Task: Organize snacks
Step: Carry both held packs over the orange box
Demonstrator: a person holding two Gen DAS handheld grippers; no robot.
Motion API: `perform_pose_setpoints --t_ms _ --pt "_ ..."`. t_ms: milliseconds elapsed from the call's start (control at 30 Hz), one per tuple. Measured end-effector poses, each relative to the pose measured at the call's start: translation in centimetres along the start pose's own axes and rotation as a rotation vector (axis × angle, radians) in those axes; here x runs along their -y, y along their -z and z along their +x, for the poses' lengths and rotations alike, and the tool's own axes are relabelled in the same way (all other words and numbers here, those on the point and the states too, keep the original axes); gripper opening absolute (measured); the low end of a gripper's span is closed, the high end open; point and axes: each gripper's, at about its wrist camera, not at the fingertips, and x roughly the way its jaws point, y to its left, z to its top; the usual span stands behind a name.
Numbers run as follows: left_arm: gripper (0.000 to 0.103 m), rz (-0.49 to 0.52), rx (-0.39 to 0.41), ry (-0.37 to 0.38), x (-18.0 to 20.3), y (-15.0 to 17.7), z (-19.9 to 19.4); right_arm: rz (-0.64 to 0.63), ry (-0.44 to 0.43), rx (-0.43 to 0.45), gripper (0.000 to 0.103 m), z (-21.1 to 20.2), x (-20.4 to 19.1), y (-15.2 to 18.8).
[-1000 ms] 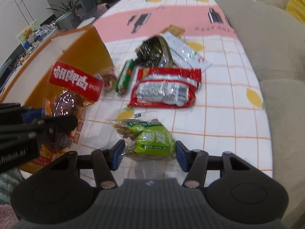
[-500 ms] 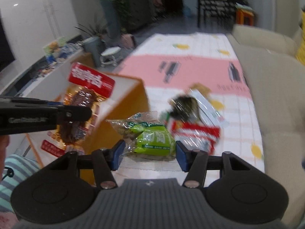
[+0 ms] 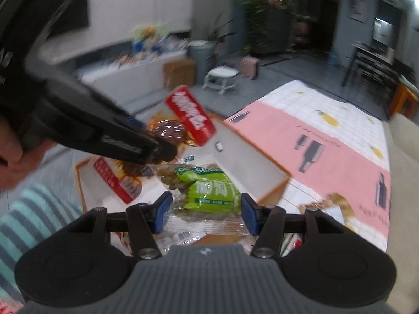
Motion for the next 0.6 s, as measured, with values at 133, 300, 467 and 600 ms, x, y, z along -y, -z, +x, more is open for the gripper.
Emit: perform_pose_setpoints --t_ms 133,300,467,600 --pt "0.022 0.036 -0.081 -0.004 -1.1 0.4 2.6 -0.152 -0.012 -0.066 0.054 3.2 -1.3 -0.8" --pt "0.022 0.072 -0.165 -0.005 -2.4 1.0 5.0 -0.296 -0.038 -0.162 0.054 7.2 -2.2 -1.1" --pt "0.022 0.097 -0.242 0.012 -2.9 1.4 7.3 -0.385 -0.067 -0.246 0.054 10.2 -3.1 -1.0" --pt "0.022 0.119 -0.284 0.011 -3.1 2.0 8.7 -0.446 -0.071 -0.286 0.054 11.6 -3.4 -0.9"
